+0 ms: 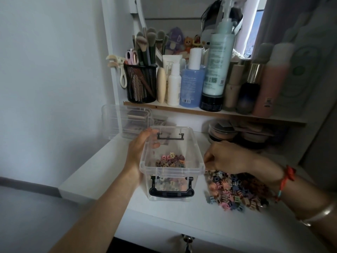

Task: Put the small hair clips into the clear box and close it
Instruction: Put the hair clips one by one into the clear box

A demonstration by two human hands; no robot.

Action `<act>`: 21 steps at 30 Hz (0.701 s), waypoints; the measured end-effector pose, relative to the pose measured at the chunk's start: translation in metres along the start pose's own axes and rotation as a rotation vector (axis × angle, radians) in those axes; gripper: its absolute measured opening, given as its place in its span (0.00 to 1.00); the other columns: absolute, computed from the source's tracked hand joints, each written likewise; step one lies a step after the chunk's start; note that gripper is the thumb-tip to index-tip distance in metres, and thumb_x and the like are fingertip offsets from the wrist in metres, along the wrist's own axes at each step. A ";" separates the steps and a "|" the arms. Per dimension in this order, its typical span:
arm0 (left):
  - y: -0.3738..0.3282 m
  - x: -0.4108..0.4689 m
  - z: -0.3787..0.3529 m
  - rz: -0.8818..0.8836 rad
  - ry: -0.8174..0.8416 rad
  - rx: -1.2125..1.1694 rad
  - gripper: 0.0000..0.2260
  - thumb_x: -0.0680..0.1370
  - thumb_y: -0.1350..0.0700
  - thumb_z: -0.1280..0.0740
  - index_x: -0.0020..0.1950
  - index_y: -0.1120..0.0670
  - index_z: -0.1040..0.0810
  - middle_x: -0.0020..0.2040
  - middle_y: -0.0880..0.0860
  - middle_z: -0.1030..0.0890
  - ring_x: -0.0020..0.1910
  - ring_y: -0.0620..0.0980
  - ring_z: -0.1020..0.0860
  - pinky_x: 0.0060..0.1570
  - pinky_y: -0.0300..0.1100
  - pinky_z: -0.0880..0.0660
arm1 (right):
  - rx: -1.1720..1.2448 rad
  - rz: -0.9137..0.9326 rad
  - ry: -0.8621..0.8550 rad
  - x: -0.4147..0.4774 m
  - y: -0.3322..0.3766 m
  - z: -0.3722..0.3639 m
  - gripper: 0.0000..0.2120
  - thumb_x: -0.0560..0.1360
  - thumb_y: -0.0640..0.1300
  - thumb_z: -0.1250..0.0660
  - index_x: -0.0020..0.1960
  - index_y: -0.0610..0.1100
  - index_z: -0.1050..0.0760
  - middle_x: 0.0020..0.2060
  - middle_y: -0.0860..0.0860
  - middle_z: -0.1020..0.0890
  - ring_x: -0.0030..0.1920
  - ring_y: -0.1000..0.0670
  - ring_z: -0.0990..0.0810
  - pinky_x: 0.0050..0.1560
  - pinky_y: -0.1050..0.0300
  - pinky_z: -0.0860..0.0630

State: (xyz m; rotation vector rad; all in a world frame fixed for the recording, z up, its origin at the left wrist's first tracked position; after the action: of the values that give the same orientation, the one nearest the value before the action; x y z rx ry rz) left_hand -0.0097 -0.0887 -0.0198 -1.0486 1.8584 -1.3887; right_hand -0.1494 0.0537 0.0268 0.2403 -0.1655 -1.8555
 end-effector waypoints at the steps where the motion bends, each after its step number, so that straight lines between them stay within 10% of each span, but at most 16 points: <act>1: 0.000 0.000 0.000 -0.002 -0.002 0.000 0.10 0.74 0.45 0.36 0.43 0.49 0.20 0.46 0.52 0.21 0.43 0.49 0.23 0.40 0.43 0.31 | -0.002 -0.001 -0.021 0.000 -0.001 0.000 0.10 0.74 0.46 0.35 0.49 0.43 0.18 0.39 0.55 0.18 0.39 0.59 0.25 0.40 0.67 0.32; 6: -0.002 -0.002 -0.001 -0.005 -0.007 -0.005 0.09 0.75 0.46 0.37 0.43 0.50 0.21 0.43 0.51 0.20 0.42 0.49 0.23 0.39 0.43 0.31 | -0.001 0.042 0.024 -0.001 -0.001 -0.003 0.08 0.72 0.46 0.32 0.49 0.46 0.17 0.44 0.55 0.15 0.38 0.63 0.25 0.34 0.74 0.35; 13: -0.005 -0.004 -0.004 -0.010 -0.021 0.015 0.10 0.77 0.49 0.40 0.43 0.51 0.22 0.42 0.51 0.21 0.41 0.48 0.23 0.37 0.42 0.33 | 0.514 0.073 -0.441 0.000 0.011 0.037 0.08 0.72 0.46 0.32 0.51 0.47 0.20 0.39 0.57 0.21 0.40 0.60 0.24 0.43 0.76 0.32; 16: -0.005 -0.005 -0.004 -0.012 -0.025 0.001 0.10 0.78 0.49 0.40 0.42 0.51 0.22 0.41 0.51 0.21 0.40 0.48 0.23 0.37 0.42 0.32 | 0.386 0.137 -0.457 -0.003 0.015 0.043 0.13 0.73 0.49 0.34 0.57 0.51 0.26 0.40 0.58 0.24 0.41 0.60 0.25 0.45 0.70 0.32; 21: -0.006 -0.006 -0.004 -0.017 -0.024 0.010 0.10 0.78 0.49 0.41 0.43 0.50 0.23 0.43 0.50 0.22 0.42 0.48 0.24 0.36 0.41 0.33 | 0.095 0.091 0.037 -0.013 0.008 0.022 0.07 0.71 0.46 0.31 0.48 0.46 0.19 0.43 0.55 0.17 0.43 0.58 0.21 0.48 0.66 0.27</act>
State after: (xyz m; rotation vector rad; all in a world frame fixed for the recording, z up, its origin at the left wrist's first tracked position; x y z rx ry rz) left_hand -0.0084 -0.0826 -0.0134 -1.0737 1.8271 -1.3875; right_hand -0.1442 0.0636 0.0510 0.3273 -0.2357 -1.7536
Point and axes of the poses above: each hand's wrist, its own x-axis towards the middle knuckle, its own z-axis out of the back of the hand, y = z × x, the point moved 1 cm from there along x, towards the middle knuckle
